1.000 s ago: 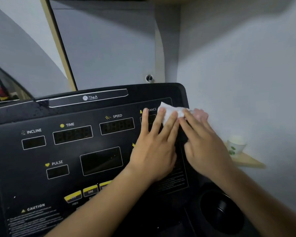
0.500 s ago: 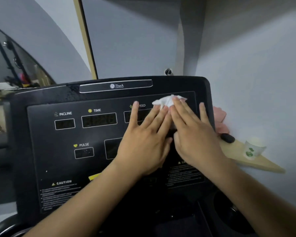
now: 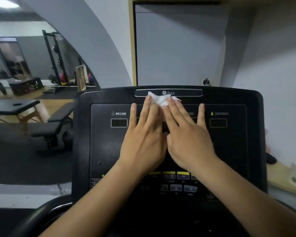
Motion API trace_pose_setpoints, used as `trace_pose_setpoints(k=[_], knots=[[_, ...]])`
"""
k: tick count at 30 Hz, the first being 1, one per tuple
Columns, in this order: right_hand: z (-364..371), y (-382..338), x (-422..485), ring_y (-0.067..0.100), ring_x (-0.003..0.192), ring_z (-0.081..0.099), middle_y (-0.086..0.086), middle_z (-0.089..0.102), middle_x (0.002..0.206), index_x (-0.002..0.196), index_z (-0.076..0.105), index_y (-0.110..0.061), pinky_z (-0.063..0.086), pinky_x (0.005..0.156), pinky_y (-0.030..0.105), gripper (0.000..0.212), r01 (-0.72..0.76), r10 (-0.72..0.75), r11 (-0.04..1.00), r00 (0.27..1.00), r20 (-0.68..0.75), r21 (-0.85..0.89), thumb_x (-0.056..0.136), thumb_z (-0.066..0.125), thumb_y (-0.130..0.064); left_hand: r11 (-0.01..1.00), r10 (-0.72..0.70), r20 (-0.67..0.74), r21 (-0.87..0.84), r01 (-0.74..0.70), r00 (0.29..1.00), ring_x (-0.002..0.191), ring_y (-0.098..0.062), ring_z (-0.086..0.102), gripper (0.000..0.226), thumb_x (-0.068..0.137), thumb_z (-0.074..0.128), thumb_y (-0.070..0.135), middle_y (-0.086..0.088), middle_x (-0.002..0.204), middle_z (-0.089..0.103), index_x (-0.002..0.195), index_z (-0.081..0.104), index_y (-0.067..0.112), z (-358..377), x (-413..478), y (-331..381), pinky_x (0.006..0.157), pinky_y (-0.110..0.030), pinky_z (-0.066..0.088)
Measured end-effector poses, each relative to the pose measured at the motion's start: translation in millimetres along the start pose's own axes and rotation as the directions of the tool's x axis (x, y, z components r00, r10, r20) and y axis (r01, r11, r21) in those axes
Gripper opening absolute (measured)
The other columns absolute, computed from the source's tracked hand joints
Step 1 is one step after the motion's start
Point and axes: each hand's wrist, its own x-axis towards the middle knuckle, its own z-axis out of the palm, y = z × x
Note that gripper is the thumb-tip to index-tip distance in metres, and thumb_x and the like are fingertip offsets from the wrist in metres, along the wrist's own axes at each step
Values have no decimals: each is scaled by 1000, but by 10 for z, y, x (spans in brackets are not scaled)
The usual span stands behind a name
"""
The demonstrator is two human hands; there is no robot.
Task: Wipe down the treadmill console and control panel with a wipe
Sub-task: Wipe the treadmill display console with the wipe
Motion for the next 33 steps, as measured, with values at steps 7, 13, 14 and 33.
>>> trace_pose_setpoints(k=[7, 13, 14, 33], knots=[[175, -545, -210, 21, 147, 16, 9, 20, 159, 148, 32, -9, 12, 110, 68, 69, 135, -138, 988, 990, 28, 76, 83, 26, -33, 1000, 8, 107, -8, -7, 994, 151, -27, 3, 64, 98, 33, 39, -13, 162, 14, 153, 25, 5, 46, -734, -436, 117, -57, 10], [-89, -920, 299, 19, 148, -10, 7, -8, 162, 153, 4, -14, -6, 111, 66, 68, 165, -164, 986, 983, 84, -12, 90, 19, -36, 995, -103, 45, 22, 102, 994, 150, -31, 3, 59, 97, 36, 29, -15, 159, 25, 151, 28, 7, -184, -446, -893, 118, -60, 2], [-71, -967, 260, 19, 147, -11, 7, -8, 162, 152, 3, -14, -6, 111, 65, 69, 181, -179, 983, 979, 93, -8, 90, 24, -36, 994, -104, 43, 15, 104, 994, 150, -31, 3, 60, 96, 35, 29, -15, 159, 25, 152, 26, 6, -187, -526, -908, 119, -59, 3], [341, -1605, -455, 25, 148, 9, 12, 14, 160, 149, 25, -5, 3, 112, 66, 77, 489, -486, 872, 860, 153, 19, 81, 52, -30, 906, -141, 168, -375, 195, 976, 151, -19, 6, 63, 88, 38, 14, -11, 162, 18, 151, 28, 8, -207, -1953, -1143, 122, -39, 9]])
